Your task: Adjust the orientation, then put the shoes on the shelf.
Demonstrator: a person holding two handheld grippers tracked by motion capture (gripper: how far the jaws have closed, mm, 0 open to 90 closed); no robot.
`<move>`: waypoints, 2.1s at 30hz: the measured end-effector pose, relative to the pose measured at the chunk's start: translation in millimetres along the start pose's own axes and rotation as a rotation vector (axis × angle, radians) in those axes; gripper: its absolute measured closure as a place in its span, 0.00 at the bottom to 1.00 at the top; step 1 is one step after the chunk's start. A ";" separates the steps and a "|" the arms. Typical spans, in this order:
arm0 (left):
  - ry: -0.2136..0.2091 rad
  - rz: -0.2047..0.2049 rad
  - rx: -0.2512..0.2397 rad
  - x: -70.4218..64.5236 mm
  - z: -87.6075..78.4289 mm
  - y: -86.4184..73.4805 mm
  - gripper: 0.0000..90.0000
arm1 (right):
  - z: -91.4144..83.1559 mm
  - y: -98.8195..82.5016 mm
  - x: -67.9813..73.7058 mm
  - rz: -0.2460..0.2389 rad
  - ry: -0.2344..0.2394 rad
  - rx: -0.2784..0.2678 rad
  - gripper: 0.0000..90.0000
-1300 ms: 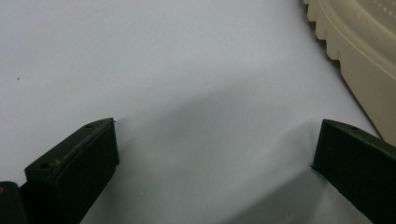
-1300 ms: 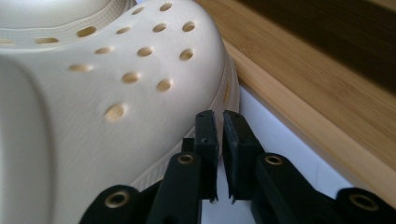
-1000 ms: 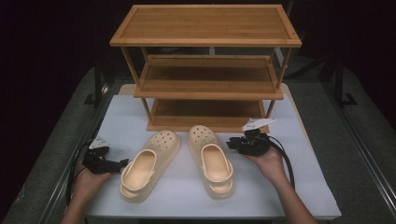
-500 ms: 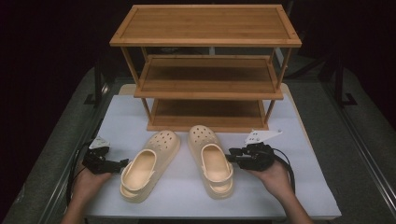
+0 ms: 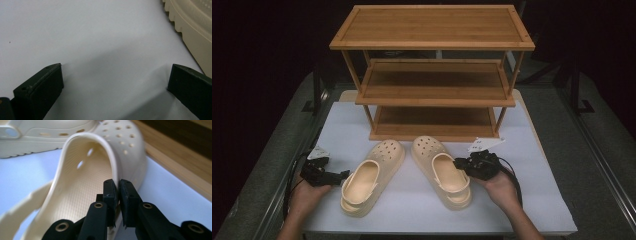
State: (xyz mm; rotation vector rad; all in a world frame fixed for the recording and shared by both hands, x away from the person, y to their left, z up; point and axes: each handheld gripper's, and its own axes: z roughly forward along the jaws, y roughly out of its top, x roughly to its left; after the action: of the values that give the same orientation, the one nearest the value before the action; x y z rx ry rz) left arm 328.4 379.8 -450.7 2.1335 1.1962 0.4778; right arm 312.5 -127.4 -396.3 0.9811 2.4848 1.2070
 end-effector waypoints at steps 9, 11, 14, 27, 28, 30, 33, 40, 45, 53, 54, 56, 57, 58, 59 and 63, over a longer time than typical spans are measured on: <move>0.000 0.001 0.000 0.0 0.0 0.0 0.00 | -23.2 -17.4 -17.2 0.015 -0.057 -0.003 0.93; 0.000 0.001 0.000 0.0 0.0 0.0 0.00 | -25.1 -20.2 -18.5 0.020 -0.054 -0.008 0.93; 0.000 0.001 0.000 0.0 0.0 0.0 0.00 | -27.4 -23.9 -20.5 0.030 -0.036 -0.028 0.87; -0.045 -0.030 -0.044 3.2 -17.6 4.2 0.00 | -34.8 -20.9 -20.4 0.034 -0.019 -0.080 0.49; -0.056 -0.035 -0.056 3.3 -21.7 5.5 0.00 | -34.6 -20.6 -20.5 0.032 -0.019 -0.081 0.47; -0.068 -0.030 -0.069 2.8 -29.6 8.8 0.00 | -34.2 -20.2 -20.1 0.028 -0.021 -0.081 0.46; -0.097 -0.018 -0.081 -2.1 -38.7 14.2 0.00 | -33.8 -20.0 -19.7 0.022 -0.023 -0.079 0.45; -0.150 0.012 -0.123 -16.7 -54.6 26.8 0.00 | -34.4 -19.3 -19.9 0.021 -0.026 -0.085 0.45; -0.170 0.055 -0.149 -29.6 -64.3 35.7 0.05 | -33.9 -18.5 -18.7 0.020 -0.026 -0.083 0.45; -0.247 0.119 -0.158 -54.8 -54.4 48.7 0.17 | -31.4 -17.9 -17.9 0.012 -0.022 -0.077 0.45; -0.259 0.121 -0.160 -57.4 -52.5 49.8 0.19 | -31.2 -17.7 -17.9 0.013 -0.022 -0.076 0.45; -0.267 0.134 -0.156 -61.4 -49.3 51.8 0.27 | -30.8 -17.0 -18.5 0.013 -0.022 -0.075 0.45; -0.267 0.134 -0.156 -61.4 -49.3 51.8 0.31 | -30.5 -16.5 -18.7 0.013 -0.021 -0.073 0.45; -0.262 0.139 -0.153 -65.2 -45.9 53.4 0.33 | -30.0 -15.7 -19.4 0.009 -0.020 -0.076 0.46; -0.262 0.139 -0.153 -65.2 -45.9 53.4 0.36 | -30.0 -15.7 -19.4 0.009 -0.020 -0.076 0.46; -0.262 0.164 -0.133 -71.6 -38.6 57.3 0.47 | -25.8 -8.6 -20.7 0.002 0.002 -0.074 0.49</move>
State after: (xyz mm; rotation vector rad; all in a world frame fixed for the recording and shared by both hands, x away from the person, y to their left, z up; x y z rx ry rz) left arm 304.2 310.3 -383.8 2.1112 0.8265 0.3255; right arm 312.5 -160.5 -388.2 0.9640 2.4223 1.2907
